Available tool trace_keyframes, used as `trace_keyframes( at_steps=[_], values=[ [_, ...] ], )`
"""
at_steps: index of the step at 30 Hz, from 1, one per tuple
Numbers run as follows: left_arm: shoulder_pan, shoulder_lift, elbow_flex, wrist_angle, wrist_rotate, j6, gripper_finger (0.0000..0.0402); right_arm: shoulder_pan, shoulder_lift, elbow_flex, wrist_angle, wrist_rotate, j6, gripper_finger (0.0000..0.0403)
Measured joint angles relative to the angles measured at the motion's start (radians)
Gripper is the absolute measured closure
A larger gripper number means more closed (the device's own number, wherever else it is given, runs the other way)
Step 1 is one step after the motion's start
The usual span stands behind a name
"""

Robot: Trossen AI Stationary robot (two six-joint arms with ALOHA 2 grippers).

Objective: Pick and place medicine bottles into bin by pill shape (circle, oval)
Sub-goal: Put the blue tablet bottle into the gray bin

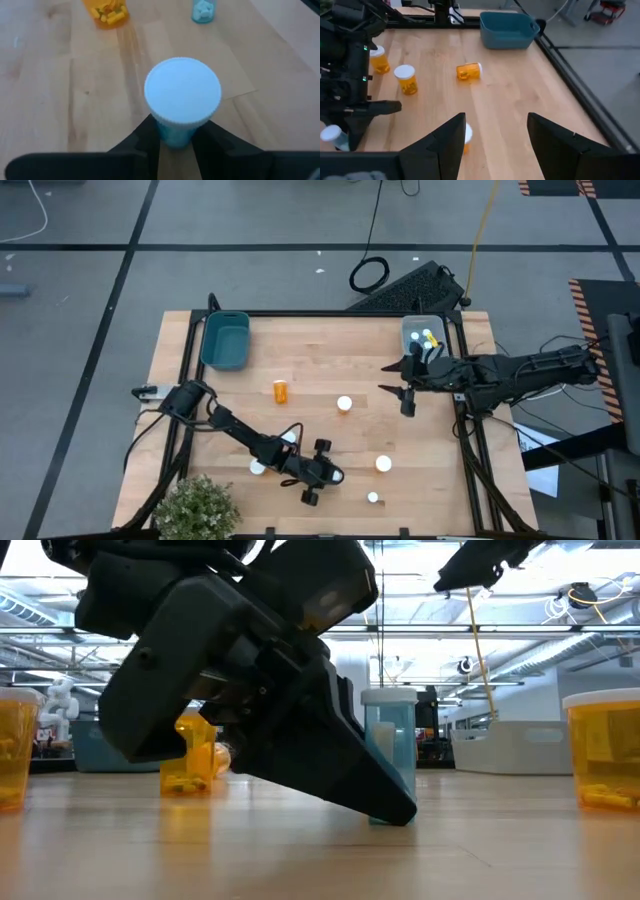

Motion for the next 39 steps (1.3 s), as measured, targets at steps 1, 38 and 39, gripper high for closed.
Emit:
trace_keyframes(
  at_steps=[1,38,39],
  values=[
    [0.003,-0.003,0.0,-0.004,0.0,-0.003,0.031,0.004,0.017,0.0,0.0,0.0,0.021,0.0195],
    [0.198,-0.338,0.001,-0.444,-0.036,-0.166,0.0293,0.078,0.593,0.1,0.454,-0.203,0.02,0.0176],
    [0.199,-0.338,0.001,-0.444,-0.042,-0.167,0.0293,0.078,0.602,0.099,0.459,-0.203,0.022,0.0168]
  ],
)
